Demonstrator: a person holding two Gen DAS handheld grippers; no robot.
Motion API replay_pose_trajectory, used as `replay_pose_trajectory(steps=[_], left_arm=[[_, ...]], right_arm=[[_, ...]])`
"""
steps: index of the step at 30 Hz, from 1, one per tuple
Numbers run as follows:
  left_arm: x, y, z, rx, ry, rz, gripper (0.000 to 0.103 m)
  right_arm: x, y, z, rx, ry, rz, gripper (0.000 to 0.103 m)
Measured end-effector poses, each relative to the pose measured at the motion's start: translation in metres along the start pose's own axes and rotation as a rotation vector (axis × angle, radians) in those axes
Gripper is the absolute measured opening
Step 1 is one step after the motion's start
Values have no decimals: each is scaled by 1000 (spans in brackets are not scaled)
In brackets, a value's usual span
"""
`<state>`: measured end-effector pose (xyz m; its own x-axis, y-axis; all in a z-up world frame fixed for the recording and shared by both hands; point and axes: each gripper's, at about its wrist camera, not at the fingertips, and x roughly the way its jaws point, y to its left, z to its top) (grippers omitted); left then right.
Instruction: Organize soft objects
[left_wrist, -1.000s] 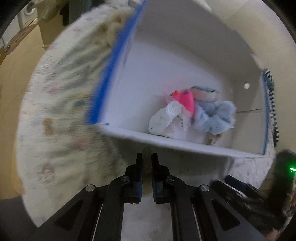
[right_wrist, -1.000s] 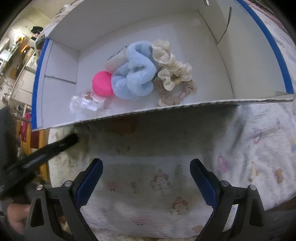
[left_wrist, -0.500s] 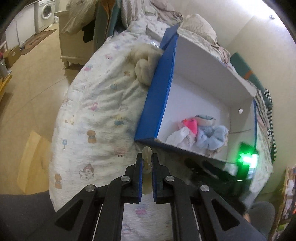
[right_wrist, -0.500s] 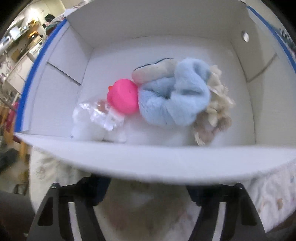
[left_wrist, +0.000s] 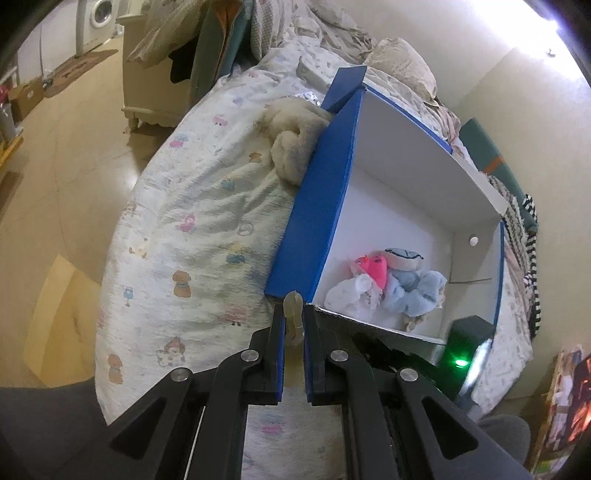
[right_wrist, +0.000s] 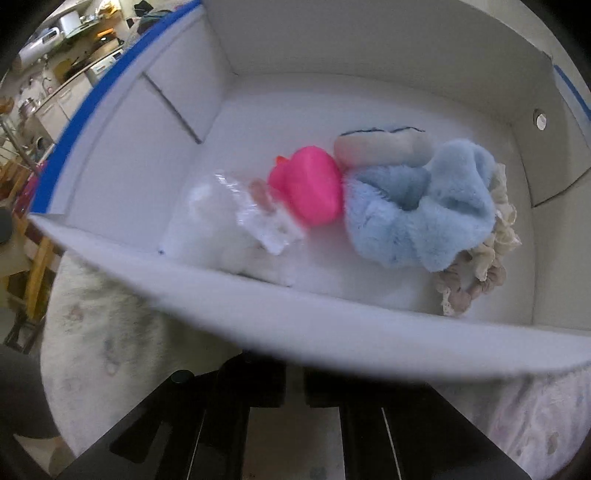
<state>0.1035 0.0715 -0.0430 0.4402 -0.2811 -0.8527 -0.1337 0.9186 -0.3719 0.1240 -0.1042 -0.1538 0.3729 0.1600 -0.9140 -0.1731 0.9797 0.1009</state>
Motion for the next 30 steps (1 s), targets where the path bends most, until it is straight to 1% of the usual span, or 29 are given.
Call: replay_pose_trajectory(steps=[2, 7, 10, 12, 14, 15, 18, 21, 25, 28, 30], left_arm=[[-1, -1, -1, 0, 0, -4, 8], [-5, -13, -4, 52, -27, 5, 8], [-4, -20, -6, 79, -30, 17, 8], [-3, -22, -8, 89, -24, 16, 8], [-6, -25, -8, 108, -35, 27, 7], [-7, -27, -9, 118, -43, 29, 8], [-13, -36, -8, 154, -63, 28, 8], [-16, -52, -5, 201, -59, 9, 8], [-17, -79, 4, 267, -63, 2, 8], [-10, -99, 13, 312, -39, -18, 8], [-2, -113, 21, 347, -13, -51, 8]], right_arm=[[-10, 0, -1, 35, 11, 40, 8], [-60, -6, -5, 112, -14, 166, 8], [-87, -13, -8, 116, -42, 194, 8], [-99, -19, -10, 142, -60, 222, 8], [-112, -33, -14, 174, -76, 246, 8], [-122, -52, -19, 185, -87, 254, 8], [-142, -70, -22, 203, -118, 259, 8], [-158, -95, -14, 223, -144, 261, 8], [-166, -115, 3, 228, -173, 253, 8], [-168, -126, 19, 226, -183, 253, 8], [-164, -134, 30, 222, -186, 256, 8]])
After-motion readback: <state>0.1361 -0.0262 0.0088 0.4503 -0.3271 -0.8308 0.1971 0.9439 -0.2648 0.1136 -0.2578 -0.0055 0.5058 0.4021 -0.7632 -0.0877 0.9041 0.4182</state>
